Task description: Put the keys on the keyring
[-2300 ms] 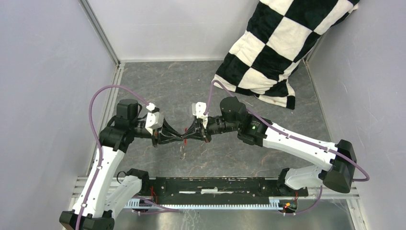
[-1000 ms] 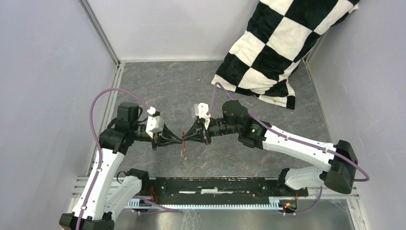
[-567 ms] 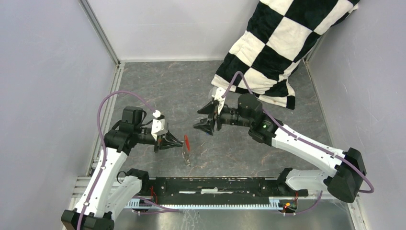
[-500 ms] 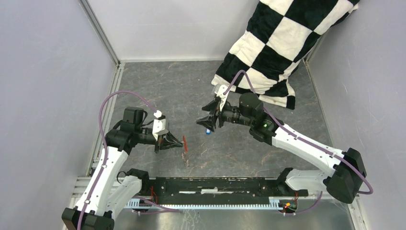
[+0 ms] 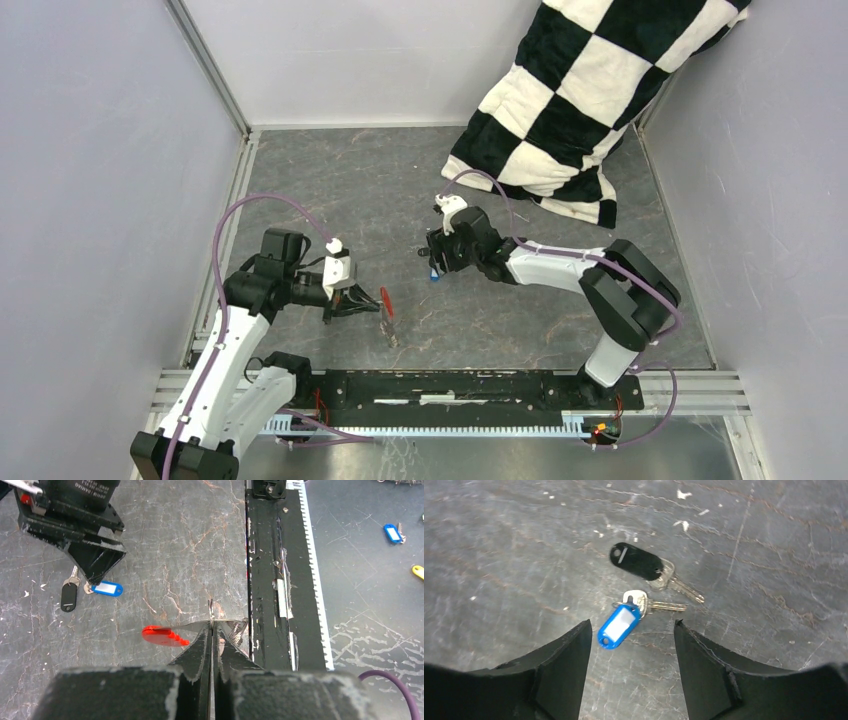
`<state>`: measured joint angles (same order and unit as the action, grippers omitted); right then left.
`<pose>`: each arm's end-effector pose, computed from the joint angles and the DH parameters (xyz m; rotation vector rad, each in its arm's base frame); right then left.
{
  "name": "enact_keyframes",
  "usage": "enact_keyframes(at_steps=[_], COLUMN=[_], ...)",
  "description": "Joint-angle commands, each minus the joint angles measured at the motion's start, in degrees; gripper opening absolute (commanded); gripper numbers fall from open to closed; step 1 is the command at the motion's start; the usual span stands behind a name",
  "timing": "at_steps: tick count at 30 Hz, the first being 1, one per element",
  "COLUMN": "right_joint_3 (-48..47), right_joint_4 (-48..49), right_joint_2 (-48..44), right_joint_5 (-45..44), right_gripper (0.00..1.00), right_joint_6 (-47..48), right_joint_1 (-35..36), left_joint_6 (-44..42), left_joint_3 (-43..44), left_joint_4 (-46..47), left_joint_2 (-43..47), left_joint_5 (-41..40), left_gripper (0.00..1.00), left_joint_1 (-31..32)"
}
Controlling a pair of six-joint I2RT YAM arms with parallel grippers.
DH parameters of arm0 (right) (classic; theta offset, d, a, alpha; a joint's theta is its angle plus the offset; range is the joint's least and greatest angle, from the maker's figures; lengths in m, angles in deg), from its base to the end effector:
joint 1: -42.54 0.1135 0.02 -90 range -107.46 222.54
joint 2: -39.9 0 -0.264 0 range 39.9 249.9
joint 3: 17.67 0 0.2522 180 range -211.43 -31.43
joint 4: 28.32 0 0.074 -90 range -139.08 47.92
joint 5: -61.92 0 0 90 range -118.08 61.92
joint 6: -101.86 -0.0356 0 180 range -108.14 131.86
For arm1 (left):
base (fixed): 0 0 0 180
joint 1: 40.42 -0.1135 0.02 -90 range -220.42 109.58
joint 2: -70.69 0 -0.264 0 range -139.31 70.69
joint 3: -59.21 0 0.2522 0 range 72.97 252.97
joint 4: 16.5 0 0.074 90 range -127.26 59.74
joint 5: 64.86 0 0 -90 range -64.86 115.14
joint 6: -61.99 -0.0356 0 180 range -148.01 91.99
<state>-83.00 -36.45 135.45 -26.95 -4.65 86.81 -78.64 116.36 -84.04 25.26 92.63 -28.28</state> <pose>0.2497 0.2444 0.1813 -0.5643 2.2379 0.5847 0.1211 -0.0597 0.2803 1.3960 1.4974 -1.0616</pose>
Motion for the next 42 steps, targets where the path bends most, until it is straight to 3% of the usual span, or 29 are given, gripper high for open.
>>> enact_keyframes(at_steps=[1,14,27,42], right_joint_3=[-5.1,-7.5,-6.5,0.7], right_joint_4=[2.5,0.3,1.5,5.6], right_joint_2=[2.5,9.3,12.0,5.4], right_joint_5=[-9.6,-17.0,-18.8,-18.8], right_gripper=[0.69,0.59,0.45,0.07], right_joint_6=[-7.6,-9.0,-6.8,-1.4], right_joint_1=[1.5,5.4,7.3,8.8], left_joint_6=[-5.3,-7.9,-8.9,-8.5], left_joint_3=[1.1,2.3,3.8,4.0], left_joint_4=[-2.0,-2.9,-3.9,-4.3], left_joint_2=[0.7,0.9,0.9,1.2], left_joint_5=[0.0,-1.8,-2.9,-3.3], left_gripper=[0.02,0.02,0.02,0.02], left_joint_1=[0.2,0.2,0.2,0.2])
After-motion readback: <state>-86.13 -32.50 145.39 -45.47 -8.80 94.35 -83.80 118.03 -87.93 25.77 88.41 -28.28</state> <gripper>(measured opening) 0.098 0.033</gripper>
